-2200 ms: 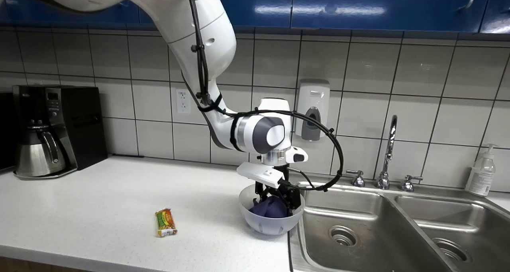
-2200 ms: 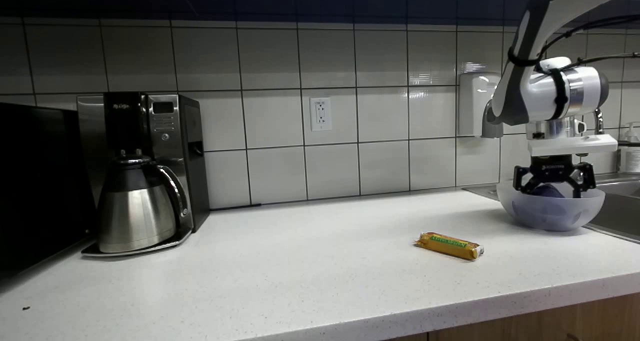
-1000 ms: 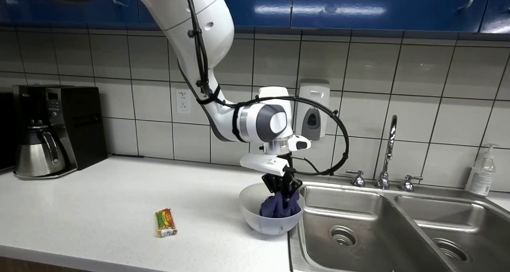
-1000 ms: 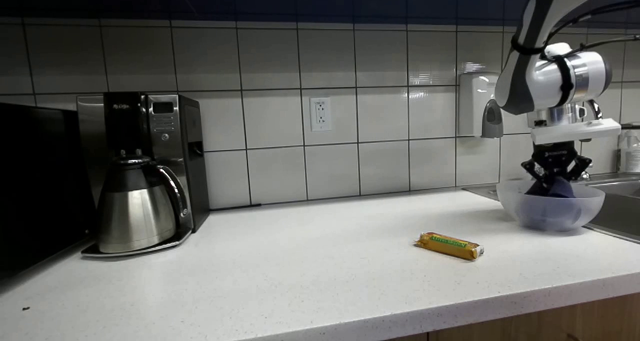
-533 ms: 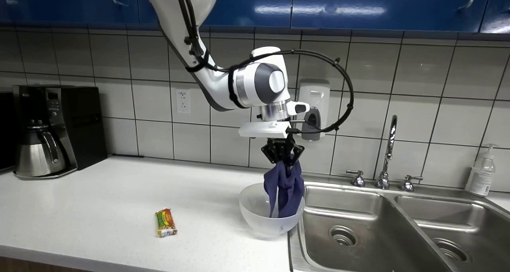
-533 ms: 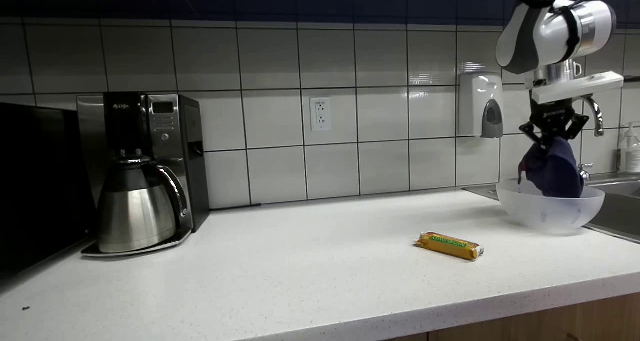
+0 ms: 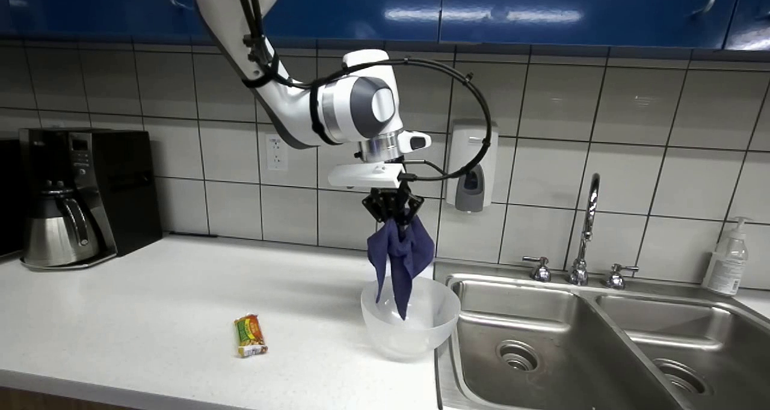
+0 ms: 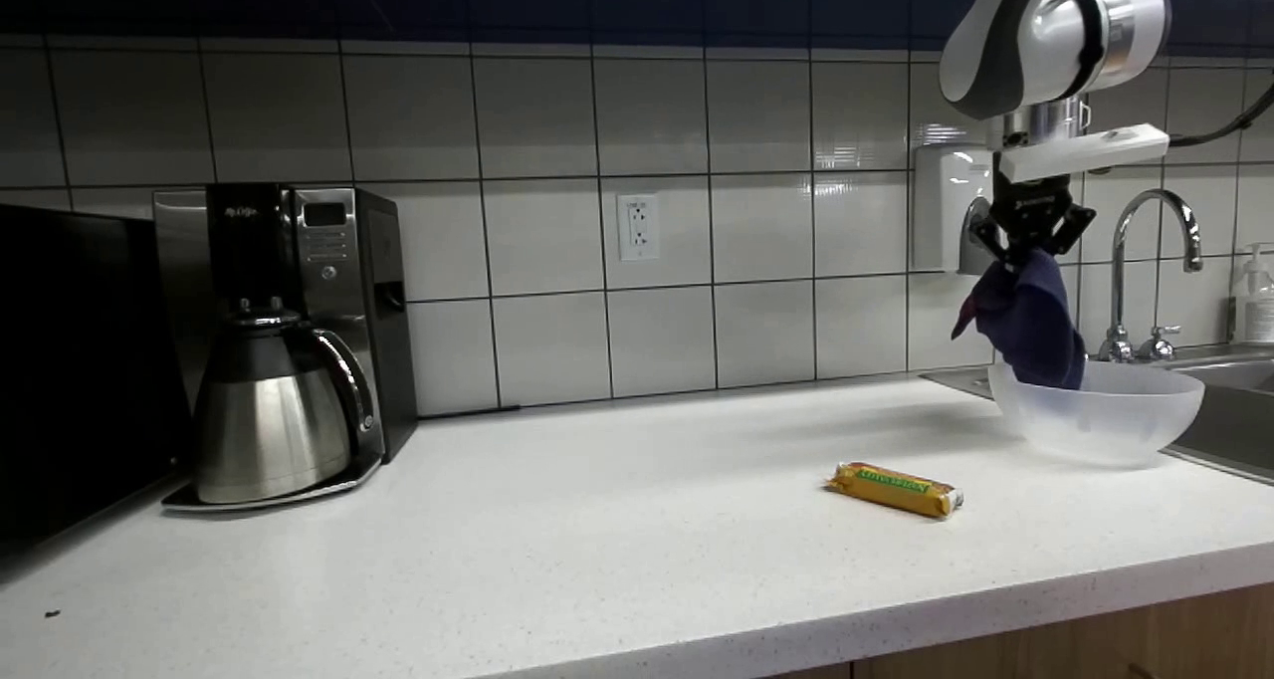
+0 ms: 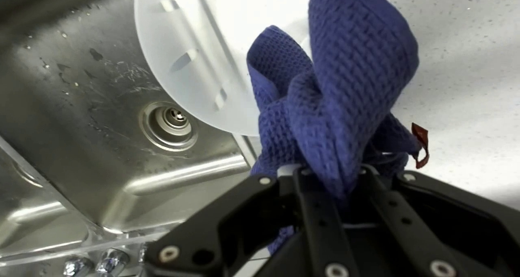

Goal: Remove the towel from the bowl

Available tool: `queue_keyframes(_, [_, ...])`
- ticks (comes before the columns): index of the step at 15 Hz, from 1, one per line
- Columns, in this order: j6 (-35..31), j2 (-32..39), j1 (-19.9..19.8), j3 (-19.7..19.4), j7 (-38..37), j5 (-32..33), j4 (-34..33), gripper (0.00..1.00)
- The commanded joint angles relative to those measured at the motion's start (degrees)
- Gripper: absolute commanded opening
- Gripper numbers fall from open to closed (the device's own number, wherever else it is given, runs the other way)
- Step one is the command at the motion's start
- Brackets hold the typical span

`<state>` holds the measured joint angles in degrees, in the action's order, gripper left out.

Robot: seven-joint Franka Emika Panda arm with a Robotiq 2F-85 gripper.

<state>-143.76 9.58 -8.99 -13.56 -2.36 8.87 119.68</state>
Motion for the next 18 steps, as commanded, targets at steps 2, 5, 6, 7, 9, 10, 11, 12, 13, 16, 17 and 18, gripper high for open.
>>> queue_keyframes(2, [-5.2, -1.5, 1.6, 3.1, 0.0, -0.2, 3.0, 0.03])
queue_keyframes(5, [-7.8, -1.6, 3.1, 4.9, 0.3, -0.4, 3.5, 0.03])
queue_keyframes(6, [-8.6, -1.7, 3.7, 5.5, 0.4, -0.4, 3.7, 0.03])
queue_keyframes(7, [-9.5, -1.7, 4.2, 6.1, 0.5, -0.5, 3.8, 0.03])
queue_keyframes(9, [-11.1, -1.7, 5.2, 7.2, 0.7, -0.6, 4.3, 0.03])
queue_keyframes(10, [-11.6, -1.6, 5.7, 7.8, 0.9, -0.7, 4.7, 0.03])
queue_keyframes(11, [-11.8, -1.5, 6.0, 8.3, 1.2, -1.2, 5.1, 0.03])
queue_keyframes(12, [-12.1, -1.2, 6.3, 8.7, 1.1, -1.6, 5.6, 0.03])
queue_keyframes(13, [-12.4, -0.8, 6.5, 9.2, 1.2, -2.1, 6.2, 0.03])
queue_keyframes(16, [-12.8, 1.1, 7.1, 9.5, 0.0, -2.4, 8.1, 0.03])
queue_keyframes(17, [-12.7, 2.2, 7.1, 9.5, -0.4, -2.6, 8.4, 0.03])
queue_keyframes(18, [-12.7, 3.2, 7.2, 9.3, -0.8, -2.7, 8.6, 0.03])
